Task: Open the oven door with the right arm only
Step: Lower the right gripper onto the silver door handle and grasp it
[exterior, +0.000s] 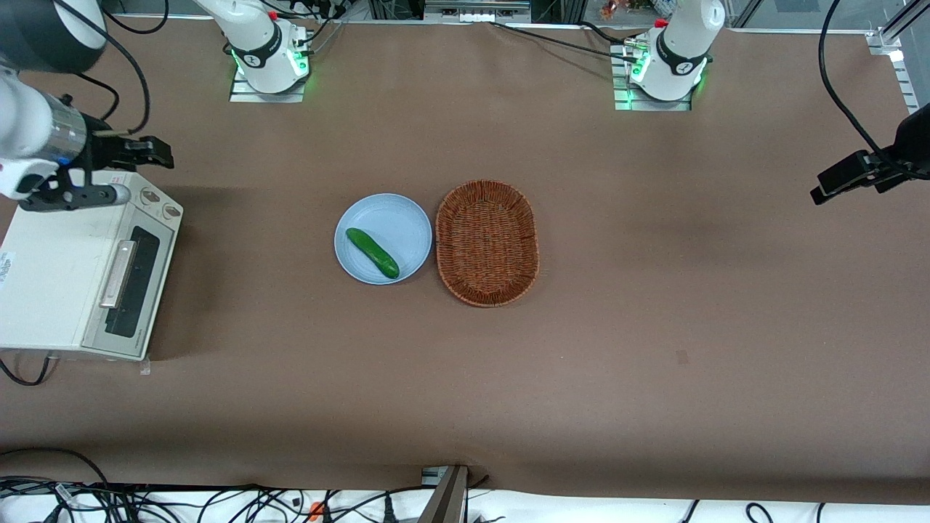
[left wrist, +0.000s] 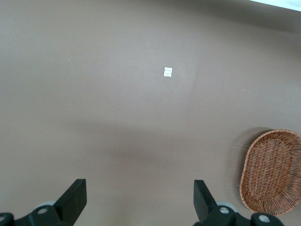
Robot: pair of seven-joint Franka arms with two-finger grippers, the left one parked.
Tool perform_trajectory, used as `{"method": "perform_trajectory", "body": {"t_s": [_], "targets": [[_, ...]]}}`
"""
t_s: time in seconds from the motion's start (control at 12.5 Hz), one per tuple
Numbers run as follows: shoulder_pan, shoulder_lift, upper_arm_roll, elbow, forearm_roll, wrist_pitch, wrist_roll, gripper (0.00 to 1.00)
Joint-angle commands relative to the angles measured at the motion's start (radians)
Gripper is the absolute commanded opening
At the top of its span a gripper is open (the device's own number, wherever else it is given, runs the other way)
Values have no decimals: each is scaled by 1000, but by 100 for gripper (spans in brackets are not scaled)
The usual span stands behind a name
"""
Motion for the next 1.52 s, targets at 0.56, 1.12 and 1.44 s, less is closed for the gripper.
{"method": "perform_trajectory", "body": {"t_s": [0.56,1.12,1.44], "targets": [[5,256,2,17,-298,129,20,0],[15,295,2,29,-505,181,16,0],[12,325,-3,34,-574,252,7,0]]}}
